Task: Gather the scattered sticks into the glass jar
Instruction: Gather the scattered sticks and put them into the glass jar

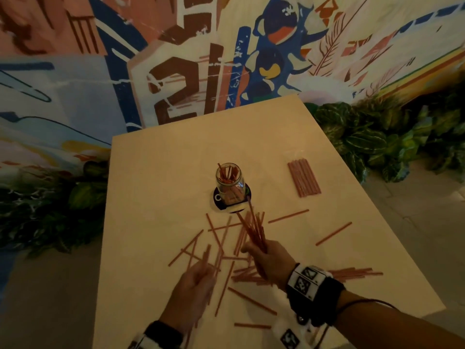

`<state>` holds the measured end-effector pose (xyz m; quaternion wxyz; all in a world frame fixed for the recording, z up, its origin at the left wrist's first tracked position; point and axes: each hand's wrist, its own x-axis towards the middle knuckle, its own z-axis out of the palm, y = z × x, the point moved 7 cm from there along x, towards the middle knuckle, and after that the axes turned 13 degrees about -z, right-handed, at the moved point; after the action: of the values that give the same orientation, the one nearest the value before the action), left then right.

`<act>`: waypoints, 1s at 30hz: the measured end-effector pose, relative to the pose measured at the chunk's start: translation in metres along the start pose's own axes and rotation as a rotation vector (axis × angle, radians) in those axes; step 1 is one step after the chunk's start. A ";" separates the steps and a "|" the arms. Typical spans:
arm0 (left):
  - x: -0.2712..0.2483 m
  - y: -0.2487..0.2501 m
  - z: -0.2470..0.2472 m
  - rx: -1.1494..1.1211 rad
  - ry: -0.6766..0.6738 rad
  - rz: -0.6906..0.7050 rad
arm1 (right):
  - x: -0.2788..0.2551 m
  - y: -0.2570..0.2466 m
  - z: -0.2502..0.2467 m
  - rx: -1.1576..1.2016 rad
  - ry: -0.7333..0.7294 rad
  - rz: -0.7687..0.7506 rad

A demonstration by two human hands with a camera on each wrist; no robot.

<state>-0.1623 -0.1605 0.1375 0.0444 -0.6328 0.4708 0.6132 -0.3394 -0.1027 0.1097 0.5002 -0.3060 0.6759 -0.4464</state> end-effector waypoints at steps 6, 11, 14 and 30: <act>-0.009 0.036 0.045 0.039 -0.231 0.176 | 0.006 -0.037 0.010 0.256 0.125 -0.032; 0.004 0.027 0.048 0.006 -0.208 0.135 | 0.009 -0.033 0.001 0.293 0.221 0.000; 0.008 0.018 0.044 -0.350 -0.286 -0.089 | 0.011 -0.033 -0.003 0.244 0.207 -0.026; 0.012 0.048 0.047 -0.592 -0.358 -0.057 | 0.003 -0.046 0.035 -0.287 -0.125 -0.191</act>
<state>-0.2303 -0.1634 0.1410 -0.0423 -0.5134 0.2395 0.8230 -0.3083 -0.1354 0.1467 0.4476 -0.4644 0.6680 -0.3711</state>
